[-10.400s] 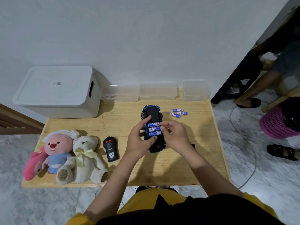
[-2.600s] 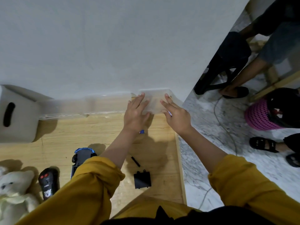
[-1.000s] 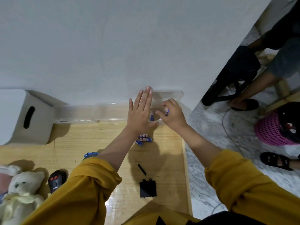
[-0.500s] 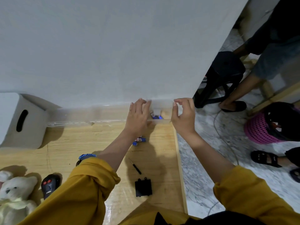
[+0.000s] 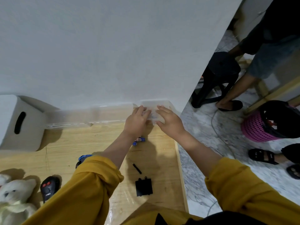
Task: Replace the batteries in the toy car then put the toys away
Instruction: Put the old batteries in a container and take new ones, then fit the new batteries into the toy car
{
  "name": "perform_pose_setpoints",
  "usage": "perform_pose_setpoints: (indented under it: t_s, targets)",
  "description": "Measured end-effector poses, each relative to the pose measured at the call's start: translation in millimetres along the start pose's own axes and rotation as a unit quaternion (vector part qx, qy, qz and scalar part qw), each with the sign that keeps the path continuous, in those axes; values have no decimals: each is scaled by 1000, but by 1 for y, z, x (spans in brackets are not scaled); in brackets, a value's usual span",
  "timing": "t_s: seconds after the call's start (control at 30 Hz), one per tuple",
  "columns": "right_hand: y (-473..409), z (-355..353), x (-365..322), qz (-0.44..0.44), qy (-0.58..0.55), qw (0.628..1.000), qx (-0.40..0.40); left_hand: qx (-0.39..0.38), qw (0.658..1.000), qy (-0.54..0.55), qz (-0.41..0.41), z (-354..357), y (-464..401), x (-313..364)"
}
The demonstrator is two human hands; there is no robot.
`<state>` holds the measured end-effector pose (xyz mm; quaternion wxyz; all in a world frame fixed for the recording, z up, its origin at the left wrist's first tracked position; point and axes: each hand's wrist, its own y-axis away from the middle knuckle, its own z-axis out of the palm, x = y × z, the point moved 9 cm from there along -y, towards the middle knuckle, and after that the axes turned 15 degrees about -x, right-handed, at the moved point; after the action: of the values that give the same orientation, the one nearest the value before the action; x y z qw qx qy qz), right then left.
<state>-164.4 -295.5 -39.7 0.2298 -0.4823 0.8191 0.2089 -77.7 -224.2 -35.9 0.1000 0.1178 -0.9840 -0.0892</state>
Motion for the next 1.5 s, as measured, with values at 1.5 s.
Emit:
perform_pose_setpoints:
  t_s: [1.5]
  targets:
    - [-10, 127, -72, -52, 157, 982, -93, 80, 867, 272, -409, 68, 321, -104]
